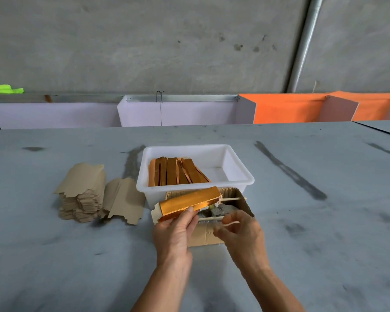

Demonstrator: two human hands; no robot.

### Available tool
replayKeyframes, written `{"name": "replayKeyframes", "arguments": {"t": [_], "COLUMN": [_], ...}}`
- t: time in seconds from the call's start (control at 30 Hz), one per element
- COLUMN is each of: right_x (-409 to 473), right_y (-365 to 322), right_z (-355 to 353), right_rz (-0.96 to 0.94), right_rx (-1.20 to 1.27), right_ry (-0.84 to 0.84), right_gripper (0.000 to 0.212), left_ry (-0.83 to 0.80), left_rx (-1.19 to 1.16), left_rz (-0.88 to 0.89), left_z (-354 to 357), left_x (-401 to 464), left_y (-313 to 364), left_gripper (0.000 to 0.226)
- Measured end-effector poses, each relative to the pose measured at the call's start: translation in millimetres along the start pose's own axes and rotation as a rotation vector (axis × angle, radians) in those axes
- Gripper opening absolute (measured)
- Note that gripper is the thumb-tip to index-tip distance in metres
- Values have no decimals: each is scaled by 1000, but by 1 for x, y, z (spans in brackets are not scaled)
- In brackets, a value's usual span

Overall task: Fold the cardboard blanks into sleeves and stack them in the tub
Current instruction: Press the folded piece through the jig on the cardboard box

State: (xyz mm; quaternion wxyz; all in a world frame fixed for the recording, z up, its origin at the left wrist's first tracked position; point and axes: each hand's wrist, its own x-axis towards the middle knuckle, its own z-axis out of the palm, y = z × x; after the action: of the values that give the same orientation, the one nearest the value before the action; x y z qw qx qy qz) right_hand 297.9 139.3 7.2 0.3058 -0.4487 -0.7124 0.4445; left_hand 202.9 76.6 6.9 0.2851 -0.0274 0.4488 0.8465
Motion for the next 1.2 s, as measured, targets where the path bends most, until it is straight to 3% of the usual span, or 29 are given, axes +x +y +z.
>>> {"name": "replayKeyframes", "arguments": {"t": [0.4,0.53,0.77,1.2], "right_x": [2,-6,-21,-24], "right_y": [33,29,-6,-20], "right_z": [3,-4,-10,-7], "right_rz": [-200,-177,-288,-197], "right_rx": [7,279,628,678], "right_ry": [36,29,-142,-194], "right_gripper": [35,25,8,16], "left_ry": [-54,-100,-203,-231], "left_rx": [89,95,75,128], "left_rz": [39,57,54,106], "left_z": [2,-3,-2,-1], "left_x": [-3,-4,-13,-28], "left_y": [6,9,6,7], "left_gripper": [11,19,17,14]}}
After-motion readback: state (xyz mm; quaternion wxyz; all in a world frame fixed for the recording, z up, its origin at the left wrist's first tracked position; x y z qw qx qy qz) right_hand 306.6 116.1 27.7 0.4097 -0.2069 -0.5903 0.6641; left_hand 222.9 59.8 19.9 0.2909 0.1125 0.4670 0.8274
